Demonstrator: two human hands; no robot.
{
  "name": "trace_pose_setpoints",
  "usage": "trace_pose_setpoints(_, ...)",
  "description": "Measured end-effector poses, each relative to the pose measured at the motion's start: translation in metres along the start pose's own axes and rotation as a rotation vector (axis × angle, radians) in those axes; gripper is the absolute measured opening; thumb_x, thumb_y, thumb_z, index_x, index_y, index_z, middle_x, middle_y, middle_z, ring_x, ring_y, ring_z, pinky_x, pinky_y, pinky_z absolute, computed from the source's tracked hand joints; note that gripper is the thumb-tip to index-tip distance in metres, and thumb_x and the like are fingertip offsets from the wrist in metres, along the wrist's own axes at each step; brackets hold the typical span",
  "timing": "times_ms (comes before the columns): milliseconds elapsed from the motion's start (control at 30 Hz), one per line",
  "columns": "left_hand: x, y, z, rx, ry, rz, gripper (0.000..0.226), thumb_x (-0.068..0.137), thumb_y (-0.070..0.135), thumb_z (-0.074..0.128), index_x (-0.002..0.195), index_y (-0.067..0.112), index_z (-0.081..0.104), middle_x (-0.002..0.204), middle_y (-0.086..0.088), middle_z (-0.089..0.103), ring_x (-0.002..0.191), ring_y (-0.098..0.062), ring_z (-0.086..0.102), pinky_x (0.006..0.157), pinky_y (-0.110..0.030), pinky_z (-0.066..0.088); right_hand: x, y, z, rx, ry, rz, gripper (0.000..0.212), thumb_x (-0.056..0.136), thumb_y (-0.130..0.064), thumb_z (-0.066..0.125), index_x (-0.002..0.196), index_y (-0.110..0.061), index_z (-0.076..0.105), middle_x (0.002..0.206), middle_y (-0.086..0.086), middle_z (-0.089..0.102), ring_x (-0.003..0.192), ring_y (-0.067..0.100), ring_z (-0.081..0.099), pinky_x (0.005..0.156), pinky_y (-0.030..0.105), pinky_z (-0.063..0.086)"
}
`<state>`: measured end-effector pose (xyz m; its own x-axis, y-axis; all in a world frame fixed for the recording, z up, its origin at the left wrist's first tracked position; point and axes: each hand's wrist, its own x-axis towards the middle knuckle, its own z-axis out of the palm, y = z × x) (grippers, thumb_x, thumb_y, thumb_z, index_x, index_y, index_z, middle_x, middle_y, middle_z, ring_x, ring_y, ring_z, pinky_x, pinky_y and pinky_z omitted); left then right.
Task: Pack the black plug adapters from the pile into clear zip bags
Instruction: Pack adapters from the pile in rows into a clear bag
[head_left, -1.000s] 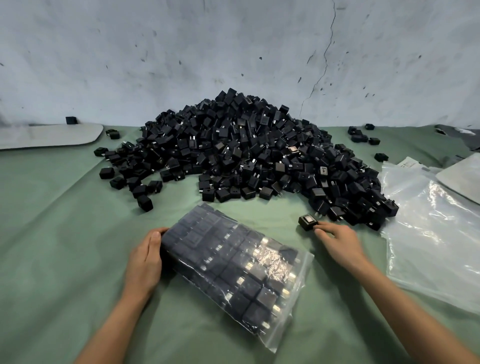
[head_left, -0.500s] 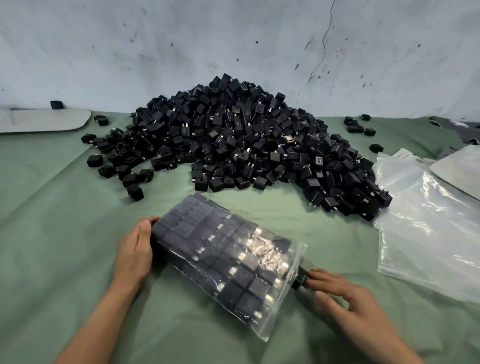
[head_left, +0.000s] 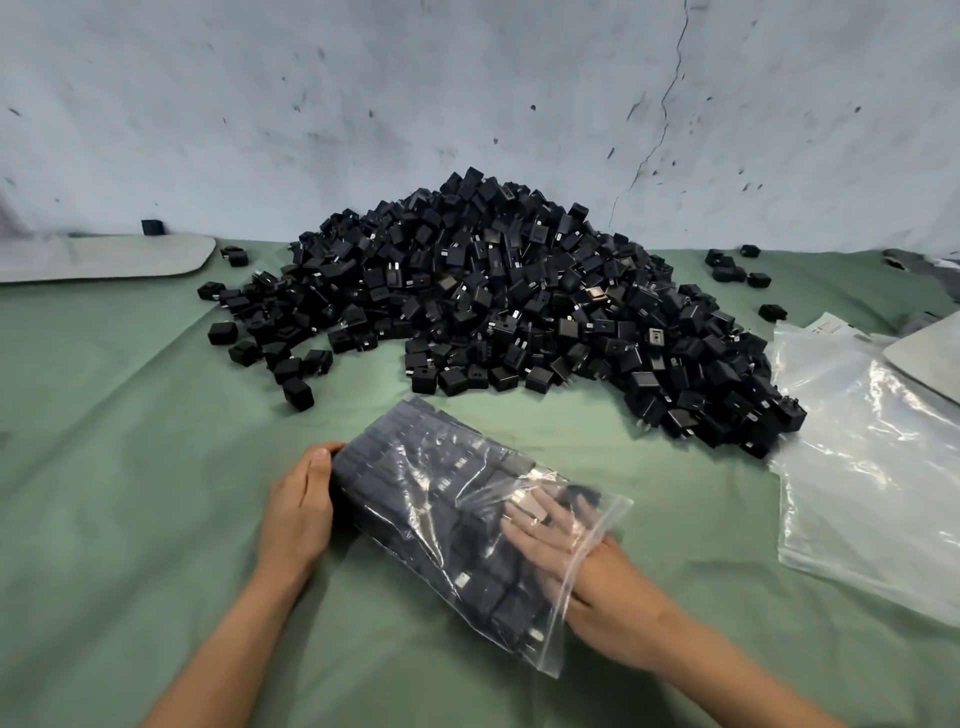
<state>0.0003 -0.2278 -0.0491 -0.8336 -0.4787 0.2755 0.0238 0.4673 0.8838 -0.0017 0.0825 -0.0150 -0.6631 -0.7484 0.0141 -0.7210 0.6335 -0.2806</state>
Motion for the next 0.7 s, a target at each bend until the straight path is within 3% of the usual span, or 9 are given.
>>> trace_pose_setpoints(167,-0.001,0.002,0.0,-0.006,0.002,0.008,0.043,0.094,0.041,0.028,0.1,0.023,0.066,0.095,0.008,0.068,0.094,-0.01,0.06,0.081,-0.019,0.039,0.028,-0.009,0.001,-0.071,-0.044,0.008,0.051,0.099,-0.051,0.011,0.141,-0.036,-0.013,0.147,-0.022,-0.019,0.128,-0.002,-0.041,0.096,0.026,-0.039)
trace_pose_setpoints(367,0.001,0.002,0.0,0.008,0.001,0.014,0.048,0.095,0.041,0.027,0.104,0.016,0.068,0.099,0.002,0.07,0.096,-0.016,0.061,0.085,-0.033,0.044,0.055,-0.019,0.006,-0.217,-0.127,0.031,0.05,0.1,-0.05,0.008,0.141,-0.038,-0.017,0.148,-0.018,-0.02,0.14,0.019,-0.025,0.107,0.048,-0.026)
trace_pose_setpoints(700,0.002,-0.001,0.0,0.025,-0.003,0.018,0.043,0.095,0.042,0.027,0.101,0.025,0.065,0.098,0.006,0.069,0.094,-0.011,0.061,0.081,-0.027,0.041,0.073,-0.022,0.004,-0.163,-0.191,-0.019,0.052,0.098,-0.056,0.007,0.145,-0.044,-0.012,0.15,-0.022,-0.021,0.14,0.015,-0.026,0.108,0.053,-0.02)
